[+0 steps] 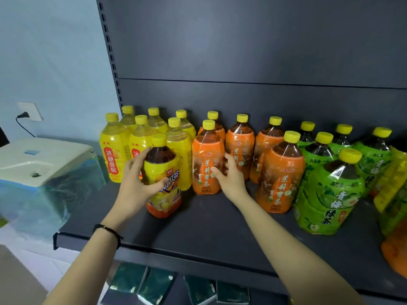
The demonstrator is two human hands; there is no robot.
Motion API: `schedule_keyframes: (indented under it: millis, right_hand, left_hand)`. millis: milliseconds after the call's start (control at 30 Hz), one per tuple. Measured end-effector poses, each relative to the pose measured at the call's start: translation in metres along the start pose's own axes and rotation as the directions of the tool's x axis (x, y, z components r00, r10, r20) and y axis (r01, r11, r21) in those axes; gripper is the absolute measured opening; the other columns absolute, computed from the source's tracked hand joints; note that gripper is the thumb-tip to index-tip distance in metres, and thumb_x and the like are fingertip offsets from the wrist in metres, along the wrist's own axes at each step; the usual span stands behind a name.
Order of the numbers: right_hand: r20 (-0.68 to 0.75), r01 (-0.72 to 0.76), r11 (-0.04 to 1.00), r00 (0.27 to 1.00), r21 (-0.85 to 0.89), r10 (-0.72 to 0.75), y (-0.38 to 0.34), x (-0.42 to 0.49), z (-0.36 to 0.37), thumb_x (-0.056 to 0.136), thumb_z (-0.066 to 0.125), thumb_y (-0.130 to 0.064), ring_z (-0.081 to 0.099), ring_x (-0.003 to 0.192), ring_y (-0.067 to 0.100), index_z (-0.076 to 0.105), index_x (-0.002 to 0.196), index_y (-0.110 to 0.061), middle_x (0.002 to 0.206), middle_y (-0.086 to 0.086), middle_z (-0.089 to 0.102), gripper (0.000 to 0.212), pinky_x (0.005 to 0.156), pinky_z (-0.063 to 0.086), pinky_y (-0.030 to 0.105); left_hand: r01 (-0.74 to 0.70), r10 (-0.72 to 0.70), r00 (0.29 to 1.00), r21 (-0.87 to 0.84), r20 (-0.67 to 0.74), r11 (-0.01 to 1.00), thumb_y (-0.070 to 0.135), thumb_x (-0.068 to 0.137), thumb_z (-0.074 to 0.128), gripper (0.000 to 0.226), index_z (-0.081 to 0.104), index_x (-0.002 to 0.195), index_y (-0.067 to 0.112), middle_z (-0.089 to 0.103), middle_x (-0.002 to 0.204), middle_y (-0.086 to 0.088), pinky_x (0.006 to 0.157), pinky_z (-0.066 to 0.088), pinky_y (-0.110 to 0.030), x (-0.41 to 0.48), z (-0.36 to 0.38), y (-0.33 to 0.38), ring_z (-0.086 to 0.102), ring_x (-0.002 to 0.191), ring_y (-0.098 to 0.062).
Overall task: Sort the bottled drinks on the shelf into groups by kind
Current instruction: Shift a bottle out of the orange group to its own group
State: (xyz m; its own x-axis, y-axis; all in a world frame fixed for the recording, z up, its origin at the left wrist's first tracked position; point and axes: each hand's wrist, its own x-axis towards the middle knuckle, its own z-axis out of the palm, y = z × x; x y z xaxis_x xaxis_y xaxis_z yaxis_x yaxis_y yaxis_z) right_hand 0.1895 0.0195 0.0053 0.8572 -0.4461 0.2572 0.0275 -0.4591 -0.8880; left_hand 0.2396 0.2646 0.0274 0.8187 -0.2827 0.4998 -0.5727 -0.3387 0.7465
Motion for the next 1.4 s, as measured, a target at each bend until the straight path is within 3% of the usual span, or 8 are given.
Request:
schedule_keyframes:
  millis: [133,233,333,533,667,900,1167,1400]
  right_hand:
    - [-0.19,0.054,0.998,0.98,-0.025,-0.058,-0.006,-0.027,-0.01,0.093,0.058,-0.027,0.053,0.121,0.015,0.045,0.137,-0.023,0.135,-0.001,0.054,0.046,0.101,0.048,0.039]
    - [-0.566,0.173,0.969,0.787,-0.179,-0.245,0.0,-0.071,-0.036,0.089,0.063,-0.02,0.053,0.113,0.015,0.056,0.12,-0.019,0.121,-0.003,0.055,0.032,0.096,0.049,0.037]
    - [-0.697,0.027,0.918,0.642,-0.395,-0.32,0.018,-0.085,-0.062,0.079,0.074,-0.021,0.04,0.119,0.029,0.05,0.126,-0.009,0.128,0.014,0.048,0.054,0.103,0.034,0.038]
    - [-0.645,-0.067,0.969,0.757,-0.236,-0.105,0.03,-0.062,-0.066,0.073,0.081,-0.026,0.02,0.14,0.036,0.011,0.151,-0.005,0.153,0.021,0.021,0.107,0.111,0.008,0.028]
    - [-0.684,-0.166,0.966,0.729,-0.197,-0.014,0.026,-0.051,-0.068,0.074,0.079,-0.034,0.023,0.137,0.039,0.009,0.152,-0.009,0.151,0.02,0.028,0.107,0.112,0.018,0.043]
    - [-0.57,-0.096,0.985,0.822,-0.144,-0.004,0.019,-0.035,-0.051,0.067,0.084,-0.04,0.042,0.131,0.028,0.027,0.145,-0.015,0.142,0.009,0.037,0.1,0.101,0.041,0.041]
    - [-0.553,-0.145,0.973,0.833,-0.178,0.023,0.001,-0.013,-0.015,0.065,0.084,-0.043,0.037,0.134,0.034,0.026,0.141,-0.014,0.144,0.011,0.033,0.099,0.102,0.041,0.047]
    - [-0.558,-0.173,0.96,0.829,-0.218,0.023,-0.001,-0.012,-0.014,0.066,0.081,-0.048,0.035,0.135,0.032,0.025,0.143,-0.012,0.145,0.011,0.033,0.101,0.101,0.042,0.044]
  left_hand:
    - [0.001,-0.002,0.999,-0.014,-0.037,1.0,0.022,0.072,0.082,0.092,0.03,0.147,0.036,0.04,0.129,0.0,0.099,0.037,-0.031,-0.001,0.001,-0.007,0.038,0.119,-0.013]
    - [-0.007,0.003,0.999,-0.099,-0.04,0.995,0.019,0.073,0.081,0.087,0.035,0.145,0.029,0.044,0.139,0.003,0.104,0.04,-0.037,0.001,0.001,-0.013,0.041,0.126,-0.012]
    - [0.024,-0.042,0.995,-0.194,-0.092,0.981,0.017,0.073,0.081,0.084,0.036,0.143,0.027,0.046,0.138,0.005,0.105,0.042,-0.041,-0.002,0.01,-0.011,0.046,0.123,-0.012]
    - [0.099,-0.142,0.983,-0.317,-0.116,0.943,0.045,0.062,0.082,0.1,0.03,0.147,0.033,0.045,0.142,0.008,0.104,0.045,-0.046,-0.008,0.022,-0.001,0.047,0.13,-0.013]
    - [0.093,-0.126,0.987,-0.293,-0.097,0.952,0.041,0.06,0.08,0.099,0.033,0.146,0.028,0.049,0.14,0.002,0.103,0.046,-0.045,-0.005,0.019,-0.001,0.049,0.127,-0.014]
    - [0.097,-0.134,0.987,-0.332,-0.09,0.938,0.038,0.061,0.082,0.096,0.035,0.145,0.033,0.048,0.14,0.005,0.099,0.049,-0.042,-0.005,0.02,-0.004,0.05,0.125,-0.011]
    - [0.094,-0.117,0.992,-0.387,-0.037,0.917,0.035,0.059,0.081,0.098,0.035,0.145,0.034,0.05,0.136,0.008,0.089,0.05,-0.028,-0.004,0.017,-0.006,0.053,0.12,-0.008]
    - [0.105,-0.091,0.994,-0.428,0.055,0.898,0.024,0.067,0.08,0.093,0.033,0.146,0.032,0.05,0.128,0.021,0.074,0.049,-0.006,0.0,0.014,-0.004,0.053,0.104,0.02]
